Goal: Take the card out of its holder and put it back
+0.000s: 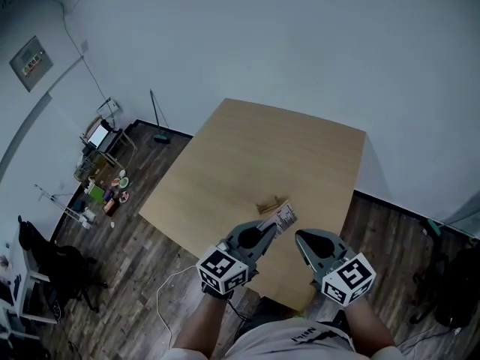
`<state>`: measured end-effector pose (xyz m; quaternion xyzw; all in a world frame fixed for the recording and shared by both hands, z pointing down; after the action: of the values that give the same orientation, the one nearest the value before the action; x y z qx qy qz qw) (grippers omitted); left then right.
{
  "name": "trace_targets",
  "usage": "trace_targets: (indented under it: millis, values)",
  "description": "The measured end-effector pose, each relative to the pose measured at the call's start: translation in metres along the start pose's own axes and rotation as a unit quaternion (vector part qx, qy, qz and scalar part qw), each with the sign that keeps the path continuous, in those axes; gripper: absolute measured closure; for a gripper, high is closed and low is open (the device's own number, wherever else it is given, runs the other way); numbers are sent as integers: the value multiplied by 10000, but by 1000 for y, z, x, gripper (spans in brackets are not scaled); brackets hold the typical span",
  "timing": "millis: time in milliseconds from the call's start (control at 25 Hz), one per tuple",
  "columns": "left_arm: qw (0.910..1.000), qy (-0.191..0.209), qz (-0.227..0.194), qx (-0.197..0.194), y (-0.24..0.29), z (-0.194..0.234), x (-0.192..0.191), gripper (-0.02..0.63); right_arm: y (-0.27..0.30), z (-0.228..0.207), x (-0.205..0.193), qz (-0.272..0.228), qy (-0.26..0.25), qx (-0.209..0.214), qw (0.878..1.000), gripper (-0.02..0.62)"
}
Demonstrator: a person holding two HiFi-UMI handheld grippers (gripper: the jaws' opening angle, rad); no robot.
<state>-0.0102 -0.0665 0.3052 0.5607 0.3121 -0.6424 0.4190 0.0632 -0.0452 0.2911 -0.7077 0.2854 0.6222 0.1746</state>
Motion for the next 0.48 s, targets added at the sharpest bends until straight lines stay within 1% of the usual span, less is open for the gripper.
trace_targets:
  millis: [240,480]
  values:
    - [9999,78,70,106,-7,7,-1,581,-5,1,1,-62,50,87,9999,583]
    - [9995,204,195,124,-15,43,3,581,11,-3,-2,-14,105,31,9999,583]
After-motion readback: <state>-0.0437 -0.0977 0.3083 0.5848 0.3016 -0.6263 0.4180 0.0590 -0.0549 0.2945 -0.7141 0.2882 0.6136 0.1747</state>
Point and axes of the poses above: the fingertips, and each gripper's own axes: y forward along the fingers, z to its left, x out of its top, the point moved 1 cm from there along -y, backward along the fingers, and after that the axes turned 15 degrees about -x, right-handed, at the moved point
